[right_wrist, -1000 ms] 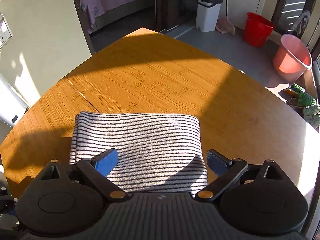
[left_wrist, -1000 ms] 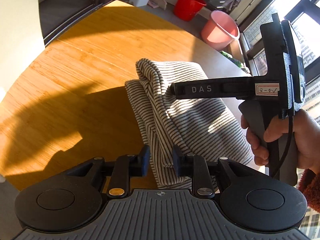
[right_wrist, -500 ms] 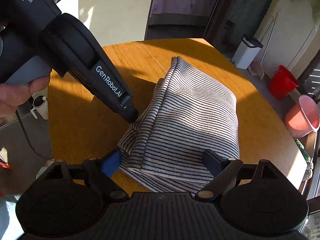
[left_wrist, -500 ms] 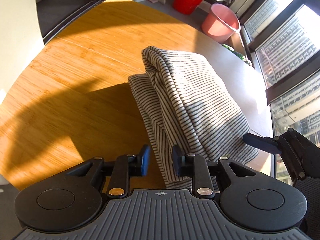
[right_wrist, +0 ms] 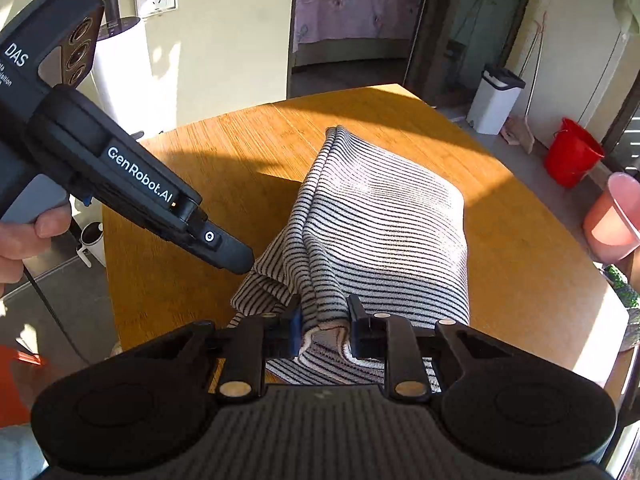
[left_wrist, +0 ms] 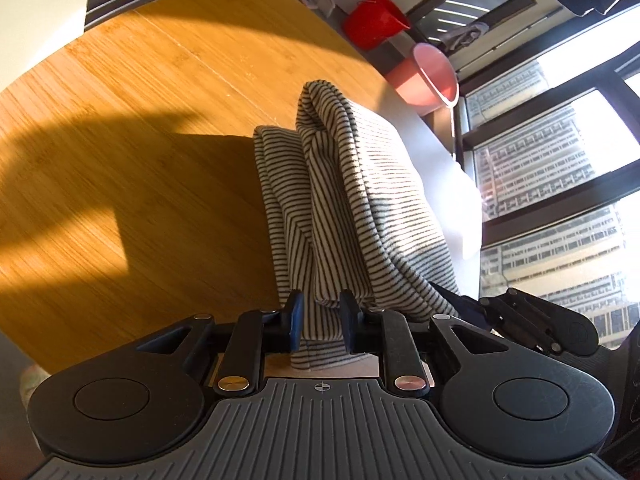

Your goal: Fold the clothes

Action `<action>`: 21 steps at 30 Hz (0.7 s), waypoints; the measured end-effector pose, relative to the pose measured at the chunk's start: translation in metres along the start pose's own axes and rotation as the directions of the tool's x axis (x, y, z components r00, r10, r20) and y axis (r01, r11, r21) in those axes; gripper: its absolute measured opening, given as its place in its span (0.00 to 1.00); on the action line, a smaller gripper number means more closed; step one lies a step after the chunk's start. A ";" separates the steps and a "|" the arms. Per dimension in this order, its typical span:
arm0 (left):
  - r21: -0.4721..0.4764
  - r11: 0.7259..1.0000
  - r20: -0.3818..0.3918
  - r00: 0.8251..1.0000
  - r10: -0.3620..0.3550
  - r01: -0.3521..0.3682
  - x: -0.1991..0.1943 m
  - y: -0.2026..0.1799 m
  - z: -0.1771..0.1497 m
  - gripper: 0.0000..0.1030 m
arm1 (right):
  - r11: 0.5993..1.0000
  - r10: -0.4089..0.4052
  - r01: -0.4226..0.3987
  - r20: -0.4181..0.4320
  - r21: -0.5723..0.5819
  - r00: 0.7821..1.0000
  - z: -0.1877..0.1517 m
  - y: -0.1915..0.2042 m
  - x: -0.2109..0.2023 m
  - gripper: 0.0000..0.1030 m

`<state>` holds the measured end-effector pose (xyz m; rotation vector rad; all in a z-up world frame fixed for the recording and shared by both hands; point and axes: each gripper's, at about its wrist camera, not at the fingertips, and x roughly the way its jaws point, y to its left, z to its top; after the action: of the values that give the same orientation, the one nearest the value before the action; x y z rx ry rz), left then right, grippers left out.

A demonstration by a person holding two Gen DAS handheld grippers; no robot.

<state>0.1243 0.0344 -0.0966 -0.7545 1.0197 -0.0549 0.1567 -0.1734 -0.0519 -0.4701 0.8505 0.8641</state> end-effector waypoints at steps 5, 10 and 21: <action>0.029 1.000 -0.060 0.998 0.008 -0.006 0.026 -0.002 -0.001 0.18 | 0.906 0.202 -0.210 0.060 0.368 0.978 0.022 -0.048 -0.019 0.15; 0.039 0.999 -0.070 0.998 0.005 -0.002 0.039 0.002 -0.001 0.15 | 0.772 0.412 -0.377 0.050 0.511 0.910 0.030 -0.057 -0.005 0.15; 0.005 0.998 -0.047 0.997 0.060 -0.060 -0.002 0.032 -0.010 0.19 | 0.840 0.384 -0.316 -0.071 0.440 0.921 0.013 -0.018 0.055 0.15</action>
<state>0.1059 0.0536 -0.1169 -0.7218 1.0859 -0.0229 0.1972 -0.1500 -0.0881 0.0070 1.2624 0.9521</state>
